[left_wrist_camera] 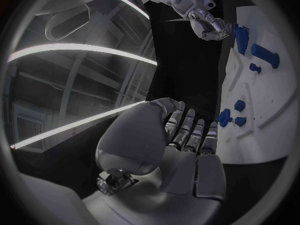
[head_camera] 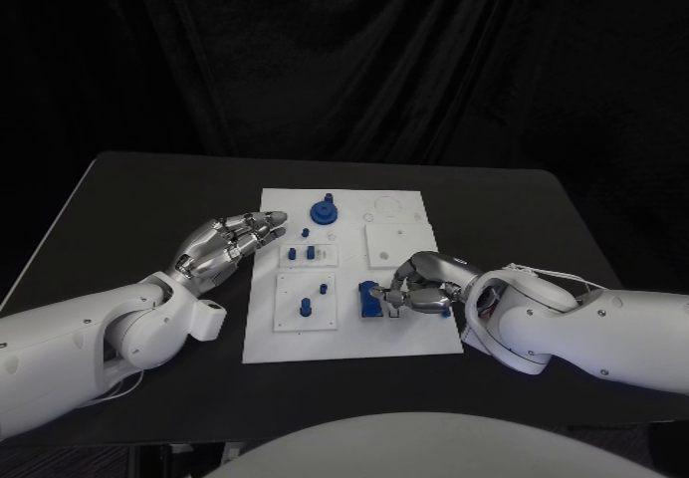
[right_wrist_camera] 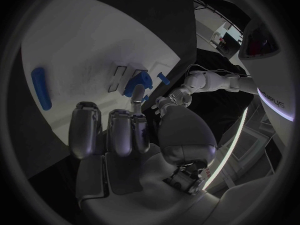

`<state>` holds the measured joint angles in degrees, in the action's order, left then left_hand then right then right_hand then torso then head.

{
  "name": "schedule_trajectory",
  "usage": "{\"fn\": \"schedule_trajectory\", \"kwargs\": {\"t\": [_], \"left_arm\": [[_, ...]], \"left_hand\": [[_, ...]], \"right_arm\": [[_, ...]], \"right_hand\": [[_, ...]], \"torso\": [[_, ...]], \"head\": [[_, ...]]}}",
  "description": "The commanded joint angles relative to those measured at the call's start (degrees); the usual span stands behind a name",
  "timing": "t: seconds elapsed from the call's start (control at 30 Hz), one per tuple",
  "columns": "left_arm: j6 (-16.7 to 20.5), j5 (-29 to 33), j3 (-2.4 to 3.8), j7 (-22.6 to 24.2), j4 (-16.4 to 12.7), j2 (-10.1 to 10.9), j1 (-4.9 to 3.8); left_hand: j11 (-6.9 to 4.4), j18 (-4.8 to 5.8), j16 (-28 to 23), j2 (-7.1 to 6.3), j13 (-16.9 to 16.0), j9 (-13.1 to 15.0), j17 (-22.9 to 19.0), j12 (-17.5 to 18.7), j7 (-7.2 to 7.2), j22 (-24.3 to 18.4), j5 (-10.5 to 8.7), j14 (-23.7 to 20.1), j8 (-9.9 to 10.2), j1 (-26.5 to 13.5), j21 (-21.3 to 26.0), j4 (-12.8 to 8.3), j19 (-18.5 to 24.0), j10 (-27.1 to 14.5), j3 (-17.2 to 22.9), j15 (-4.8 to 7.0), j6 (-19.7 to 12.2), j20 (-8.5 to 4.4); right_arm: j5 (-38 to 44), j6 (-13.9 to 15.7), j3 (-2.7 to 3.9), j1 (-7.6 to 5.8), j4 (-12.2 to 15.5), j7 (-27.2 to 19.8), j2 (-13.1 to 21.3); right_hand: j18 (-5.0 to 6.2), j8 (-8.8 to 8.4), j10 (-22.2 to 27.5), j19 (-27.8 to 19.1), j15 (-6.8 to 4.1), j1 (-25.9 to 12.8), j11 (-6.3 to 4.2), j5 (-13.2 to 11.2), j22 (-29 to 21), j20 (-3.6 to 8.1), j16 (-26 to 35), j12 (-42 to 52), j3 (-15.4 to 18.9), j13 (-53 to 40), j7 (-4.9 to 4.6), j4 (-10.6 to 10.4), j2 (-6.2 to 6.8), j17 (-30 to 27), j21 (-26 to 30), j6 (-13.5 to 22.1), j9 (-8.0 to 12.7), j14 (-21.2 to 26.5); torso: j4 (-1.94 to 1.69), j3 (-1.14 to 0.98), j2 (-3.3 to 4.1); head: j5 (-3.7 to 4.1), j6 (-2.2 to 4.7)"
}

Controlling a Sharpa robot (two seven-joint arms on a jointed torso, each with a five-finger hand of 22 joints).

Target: Assemble the parts on the task board

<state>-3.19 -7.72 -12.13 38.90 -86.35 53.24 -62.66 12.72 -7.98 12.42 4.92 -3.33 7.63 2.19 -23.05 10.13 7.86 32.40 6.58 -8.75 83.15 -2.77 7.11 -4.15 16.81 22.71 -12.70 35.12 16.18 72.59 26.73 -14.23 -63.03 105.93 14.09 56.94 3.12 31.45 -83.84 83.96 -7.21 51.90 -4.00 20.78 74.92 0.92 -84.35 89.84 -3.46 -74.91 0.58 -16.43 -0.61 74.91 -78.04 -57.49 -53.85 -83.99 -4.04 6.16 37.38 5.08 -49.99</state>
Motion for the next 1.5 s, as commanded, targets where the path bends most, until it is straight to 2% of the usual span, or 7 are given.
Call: {"fn": "schedule_trajectory", "kwargs": {"t": [0.03, 0.43, 0.63, 0.83, 1.03, 1.37, 1.5], "left_arm": [[-0.7, 0.1, 0.04, 4.7, -0.1, -0.1, 0.09], [-0.8, 0.1, 0.04, 4.5, 0.0, -0.1, 0.11], [-1.0, 0.1, 0.04, 4.6, 0.0, -0.2, 0.14], [-1.1, 0.1, 0.04, 4.6, 0.1, -0.3, 0.2], [-1.1, 0.1, 0.04, 4.6, 0.2, -0.3, 0.25], [-1.2, 0.1, 0.04, 4.4, 0.2, -0.3, 0.3], [-1.3, 0.1, 0.04, 4.4, 0.3, -0.3, 0.32]], "left_hand": [[0.25, 0.32, 0.4, 0.3, -0.1, 0.1, 0.1, -0.2, 2.01, 0.1, 0.32, 0.2, -0.3, 0.2, -0.1, 0.0, 0.1, 0.0, 0.4, -0.17, 0.4, 0.29], [0.25, 0.32, 0.4, 0.3, -0.1, 0.1, 0.1, -0.2, 2.01, 0.1, 0.32, 0.2, -0.3, 0.2, -0.1, 0.0, 0.1, 0.0, 0.4, -0.17, 0.4, 0.29], [0.32, 0.36, 0.5, 0.29, -0.1, 0.1, 0.1, -0.3, 2.05, 0.1, 0.3, 0.3, -0.4, 0.2, -0.2, 0.0, 0.0, 0.1, 0.5, -0.24, 0.4, 0.32], [0.42, 0.41, 0.6, 0.34, -0.1, 0.1, 0.1, -0.5, 2.13, 0.2, 0.32, 0.4, -0.4, 0.2, -0.2, 0.0, 0.0, 0.3, 0.6, -0.34, 0.5, 0.35], [0.45, 0.43, 0.6, 0.33, -0.1, 0.1, 0.1, -0.5, 2.16, 0.2, 0.31, 0.5, -0.4, 0.1, -0.2, 0.0, -0.1, 0.3, 0.6, -0.36, 0.5, 0.35], [0.48, 0.46, 0.7, 0.32, -0.1, 0.1, 0.1, -0.5, 2.18, 0.3, 0.27, 0.5, -0.4, 0.1, -0.3, 0.0, -0.1, 0.4, 0.6, -0.39, 0.5, 0.36], [0.48, 0.46, 0.7, 0.32, -0.1, 0.1, 0.1, -0.5, 2.18, 0.3, 0.27, 0.5, -0.4, 0.1, -0.3, 0.0, -0.1, 0.4, 0.6, -0.39, 0.5, 0.36]], "right_arm": [[-0.3, -0.3, 0.0, 0.21, 0.4, -1.1, 0.3], [-0.4, -3.4, 0.0, 0.89, -0.4, -0.5, -0.2], [-0.4, -3.2, 0.0, 1.27, -0.8, -0.4, -0.3], [-0.4, -3.0, 0.0, 1.47, -1.1, -0.4, -0.3], [-0.6, -3.1, 0.0, 1.54, -1.3, -0.6, -0.6], [-0.8, -4.4, 0.0, 1.59, -1.9, -0.4, -1.3], [-0.8, -5.0, 0.0, 1.6, -2.0, -0.2, -1.5]], "right_hand": [[-0.19, 1.71, -6.2, 2.3, -0.47, 1.3, -0.54, 0.6, 11.2, 0.29, -0.1, 0.2, 0.5, -15.1, 0.15, 0.1, 0.01, 2.6, 0.0, 0.7, -2.5, -3.9], [-0.03, 6.12, -6.2, 2.0, -1.07, 5.0, -1.29, 1.7, 11.0, 0.83, 0.7, 0.2, 1.8, -15.1, 1.04, 1.0, 0.63, 1.3, 0.9, 1.3, -8.5, -3.6], [0.01, 7.57, -6.2, 2.0, -1.33, 8.5, -1.58, 8.7, 10.9, 1.09, 0.9, 0.2, 0.8, -15.1, 1.36, 2.3, 0.62, 0.9, 1.2, 1.5, -10.8, -3.5], [0.0, 8.42, -6.2, 2.0, -1.42, 9.3, -1.7, 10.6, 10.9, 1.17, 0.9, 0.2, 0.1, -15.1, 1.5, 2.5, 0.34, 0.9, 1.1, 0.9, -11.6, -3.6], [-0.02, 9.39, -6.2, 2.1, -1.63, 10.2, -1.96, 18.1, 10.9, 1.38, 0.9, 0.2, -2.0, -15.1, 1.78, 1.8, 0.11, 0.9, 1.1, -0.2, -12.7, -3.6], [0.0, 9.3, -6.2, 2.0, -1.82, 12.3, -2.18, 21.0, 10.9, 1.57, 1.0, 0.2, -5.6, -15.1, 2.0, 2.7, 0.46, 0.6, 1.2, -0.7, -13.2, -3.5], [0.01, 9.02, -6.2, 2.0, -1.81, 13.1, -2.16, 20.0, 10.9, 1.6, 1.0, 0.2, -6.9, -15.1, 1.95, 3.4, 0.92, 0.5, 1.3, -0.6, -13.3, -3.5]], "torso": [[0.01, 0.03, 0.05], [0.0, 0.06, 0.03], [-0.12, 0.07, 0.05], [-0.05, 0.06, 0.05], [0.0, 0.04, 0.1], [-0.03, 0.04, 0.07], [0.0, 0.07, 0.05]], "head": [[-0.25, -0.01], [-0.12, -0.01], [-0.15, -0.01], [-0.12, -0.01], [-0.12, -0.01], [-0.19, -0.01], [-0.3, -0.01]]}}
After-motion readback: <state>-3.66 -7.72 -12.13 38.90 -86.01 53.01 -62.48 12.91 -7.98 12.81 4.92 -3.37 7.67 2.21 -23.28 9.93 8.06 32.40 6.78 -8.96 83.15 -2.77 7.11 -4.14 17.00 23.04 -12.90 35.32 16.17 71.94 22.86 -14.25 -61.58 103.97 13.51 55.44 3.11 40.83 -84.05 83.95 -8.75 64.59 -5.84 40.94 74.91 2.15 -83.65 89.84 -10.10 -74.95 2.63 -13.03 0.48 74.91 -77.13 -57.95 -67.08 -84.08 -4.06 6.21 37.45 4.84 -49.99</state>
